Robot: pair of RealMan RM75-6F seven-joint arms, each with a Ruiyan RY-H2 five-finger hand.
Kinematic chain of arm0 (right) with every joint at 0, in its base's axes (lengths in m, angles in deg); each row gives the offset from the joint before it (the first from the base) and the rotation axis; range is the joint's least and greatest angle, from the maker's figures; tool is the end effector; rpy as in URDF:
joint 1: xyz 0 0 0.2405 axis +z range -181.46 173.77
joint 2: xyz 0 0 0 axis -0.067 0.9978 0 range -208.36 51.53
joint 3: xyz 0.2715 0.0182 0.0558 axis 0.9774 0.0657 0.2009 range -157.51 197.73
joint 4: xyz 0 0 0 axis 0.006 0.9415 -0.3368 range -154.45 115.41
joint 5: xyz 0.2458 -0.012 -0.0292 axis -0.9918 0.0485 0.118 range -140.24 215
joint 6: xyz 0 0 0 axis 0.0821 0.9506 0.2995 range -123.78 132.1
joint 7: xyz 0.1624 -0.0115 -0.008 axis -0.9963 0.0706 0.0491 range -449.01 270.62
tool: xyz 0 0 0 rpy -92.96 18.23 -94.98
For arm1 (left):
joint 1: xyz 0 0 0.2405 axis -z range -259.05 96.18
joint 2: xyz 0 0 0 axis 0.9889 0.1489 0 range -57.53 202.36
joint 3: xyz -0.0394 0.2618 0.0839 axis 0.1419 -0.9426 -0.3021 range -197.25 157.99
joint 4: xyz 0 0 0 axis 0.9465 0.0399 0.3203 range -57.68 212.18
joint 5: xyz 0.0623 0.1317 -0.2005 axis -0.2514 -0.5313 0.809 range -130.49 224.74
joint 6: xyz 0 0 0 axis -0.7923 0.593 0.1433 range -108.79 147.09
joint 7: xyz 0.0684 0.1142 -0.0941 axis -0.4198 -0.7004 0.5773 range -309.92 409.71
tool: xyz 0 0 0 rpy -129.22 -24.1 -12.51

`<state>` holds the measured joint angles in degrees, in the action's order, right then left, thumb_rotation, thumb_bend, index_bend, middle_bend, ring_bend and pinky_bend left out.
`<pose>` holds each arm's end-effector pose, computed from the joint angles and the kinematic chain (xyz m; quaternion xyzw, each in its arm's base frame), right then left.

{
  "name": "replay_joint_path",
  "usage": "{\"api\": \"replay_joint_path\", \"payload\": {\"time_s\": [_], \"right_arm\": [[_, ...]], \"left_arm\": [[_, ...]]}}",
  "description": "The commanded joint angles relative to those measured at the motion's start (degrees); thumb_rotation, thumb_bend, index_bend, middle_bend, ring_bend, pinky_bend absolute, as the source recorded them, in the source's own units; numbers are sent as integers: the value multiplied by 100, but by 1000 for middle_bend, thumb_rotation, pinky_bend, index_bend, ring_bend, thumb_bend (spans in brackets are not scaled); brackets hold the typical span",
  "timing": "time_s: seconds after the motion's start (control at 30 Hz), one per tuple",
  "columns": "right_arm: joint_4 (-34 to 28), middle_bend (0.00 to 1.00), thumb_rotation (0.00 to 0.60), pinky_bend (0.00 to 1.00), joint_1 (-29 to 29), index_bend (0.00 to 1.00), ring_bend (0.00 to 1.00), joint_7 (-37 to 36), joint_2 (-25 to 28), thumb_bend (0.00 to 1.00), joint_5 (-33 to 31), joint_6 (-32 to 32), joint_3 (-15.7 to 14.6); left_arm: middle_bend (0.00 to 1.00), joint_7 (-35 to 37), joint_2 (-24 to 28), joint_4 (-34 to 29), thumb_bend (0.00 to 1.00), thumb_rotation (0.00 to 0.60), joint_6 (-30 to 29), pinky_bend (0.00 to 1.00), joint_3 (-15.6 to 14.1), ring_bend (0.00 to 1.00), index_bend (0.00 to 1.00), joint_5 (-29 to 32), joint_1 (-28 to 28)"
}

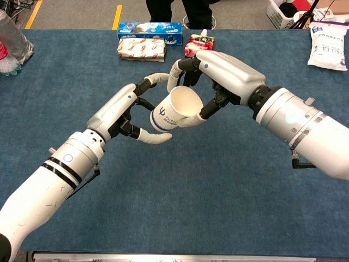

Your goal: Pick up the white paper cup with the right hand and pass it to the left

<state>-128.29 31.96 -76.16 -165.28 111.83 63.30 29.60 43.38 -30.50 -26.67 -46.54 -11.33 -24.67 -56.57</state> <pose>-0.0714 -0.2817 -0.0469 0.7083 -0.4522 0.4856 0.2410 -0.0811 0.2419 -0.1005 -0.5588 -0.6102 -0.5145 0.2251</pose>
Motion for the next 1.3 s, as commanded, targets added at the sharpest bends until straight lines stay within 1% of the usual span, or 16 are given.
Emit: {"api": "replay_joint_path", "payload": {"time_s": [0.03,0.33,0.57,0.63,0.7,0.9,1.03,1.3], "right_arm": [[29,463,600,365,26,492,418,-39,-40,0,40,0,-10],[198,463,600,365,47,492,418,-308,-212,0,379,136,-67],[277,463,600,365,84,492,418,-310,-280,0,429,131,-107],[285,463,600,365,90,492,418,-298,-292,0,422,128,-117],[288,463,600,365,94,492,418,-292,-297,0,425,129,-129],[284,463,600,365,100,492,417,-334,-308,0,452,174,-111],[281,463,600,365,97,492,418,-377,-304,0,505,208,-117],[273,463,600,365,104,492,418,-368,-280,0,509,210,-136]], "left_arm": [[17,-18,-7,-23,145,600,2,278,-7,55,82,31,13],[17,-24,-62,-18,144,600,-17,279,-28,66,85,138,39],[44,-46,-135,4,145,600,-69,281,-46,88,94,137,54],[59,-48,-156,6,145,600,-94,301,-51,100,100,136,50],[82,-47,-183,19,144,600,-131,331,-55,118,117,132,41],[168,-53,-219,57,145,600,-172,398,-80,175,214,163,23],[177,-62,-219,79,144,600,-154,415,-93,181,241,224,20],[178,-28,-228,122,144,600,-136,420,-120,182,242,256,12]]}}
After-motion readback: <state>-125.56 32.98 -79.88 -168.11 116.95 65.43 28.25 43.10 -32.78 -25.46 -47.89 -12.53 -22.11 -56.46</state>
